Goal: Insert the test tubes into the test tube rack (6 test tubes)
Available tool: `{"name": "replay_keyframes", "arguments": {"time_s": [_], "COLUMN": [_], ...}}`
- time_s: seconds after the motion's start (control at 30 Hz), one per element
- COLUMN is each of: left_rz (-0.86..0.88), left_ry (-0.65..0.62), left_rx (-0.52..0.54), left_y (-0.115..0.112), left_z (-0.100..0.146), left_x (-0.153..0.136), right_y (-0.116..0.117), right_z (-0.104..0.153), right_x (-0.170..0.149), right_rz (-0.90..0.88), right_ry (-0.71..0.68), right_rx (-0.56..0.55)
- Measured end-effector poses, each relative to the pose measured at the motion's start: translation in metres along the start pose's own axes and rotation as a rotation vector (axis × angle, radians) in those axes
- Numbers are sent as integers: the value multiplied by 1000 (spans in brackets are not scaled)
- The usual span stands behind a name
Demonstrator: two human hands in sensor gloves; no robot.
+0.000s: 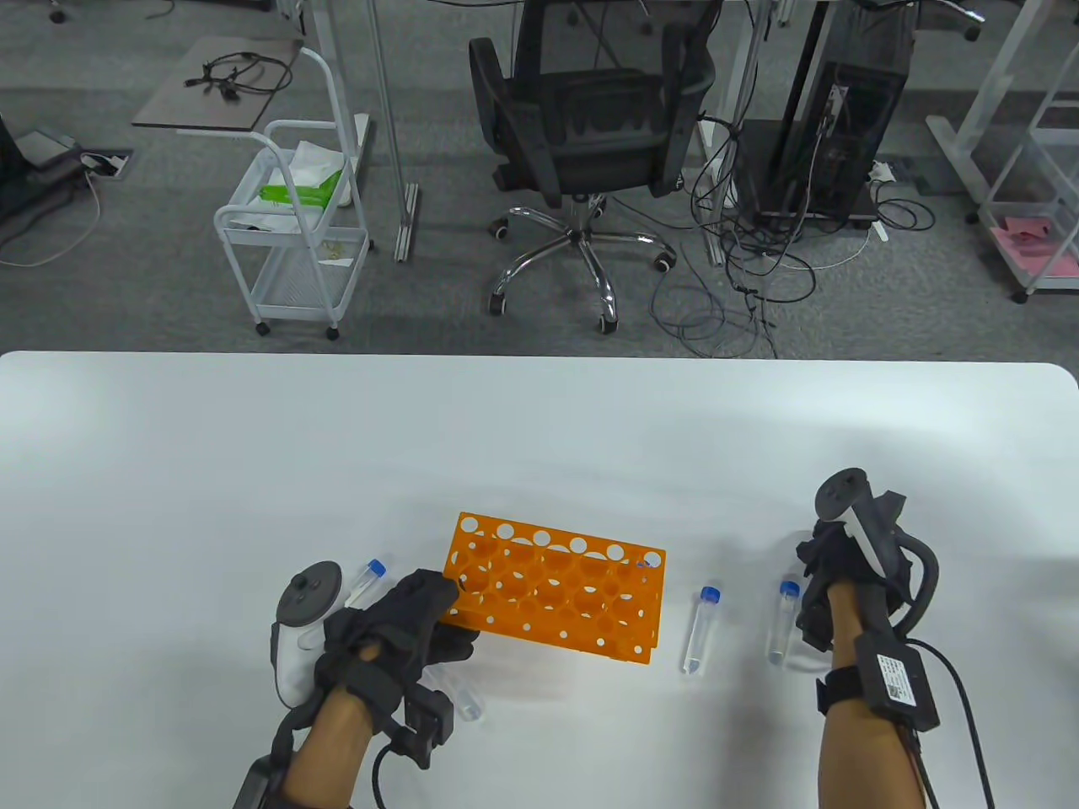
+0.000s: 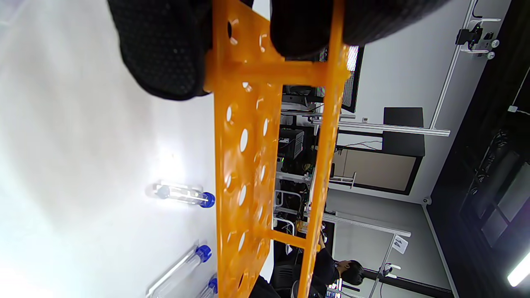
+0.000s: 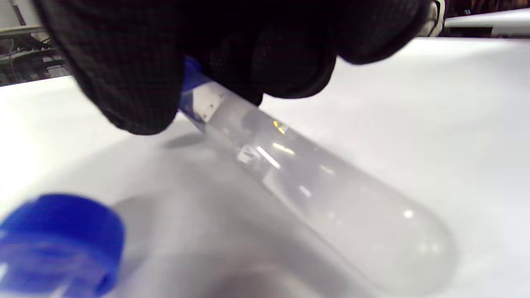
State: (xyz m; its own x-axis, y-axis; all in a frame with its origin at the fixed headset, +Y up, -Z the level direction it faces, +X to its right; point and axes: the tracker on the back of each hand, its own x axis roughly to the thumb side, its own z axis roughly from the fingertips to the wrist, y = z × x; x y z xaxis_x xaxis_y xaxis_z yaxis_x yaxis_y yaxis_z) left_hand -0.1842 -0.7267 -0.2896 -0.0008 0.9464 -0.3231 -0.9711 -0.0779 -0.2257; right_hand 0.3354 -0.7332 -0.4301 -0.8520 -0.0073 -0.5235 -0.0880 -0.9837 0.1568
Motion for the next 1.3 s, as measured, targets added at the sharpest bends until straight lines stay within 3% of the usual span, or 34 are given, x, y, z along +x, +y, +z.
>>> {"name": "replay_keyframes", "arguments": {"time_s": [0.37,0.6,0.83,1.3], "left_rz": [10,-2,-27,-36], "left_ry": [1,9,-19,-9], "left_rx": [25,11,35,21], "left_y": [-4,-8,-13,-16], "left_z": [-3,-5,0,1], "left_x": [0,-2,1,-4], "right_y": [-41,-62,-57,-69], "right_z": [49,100,125,156], "right_x": [-5,-1,-4,5], "right_rz": [-149,-349,-609,-632], "right_ry": [-60,-186,-328,-525], "right_rx": [-71,-97,-66,-99]}}
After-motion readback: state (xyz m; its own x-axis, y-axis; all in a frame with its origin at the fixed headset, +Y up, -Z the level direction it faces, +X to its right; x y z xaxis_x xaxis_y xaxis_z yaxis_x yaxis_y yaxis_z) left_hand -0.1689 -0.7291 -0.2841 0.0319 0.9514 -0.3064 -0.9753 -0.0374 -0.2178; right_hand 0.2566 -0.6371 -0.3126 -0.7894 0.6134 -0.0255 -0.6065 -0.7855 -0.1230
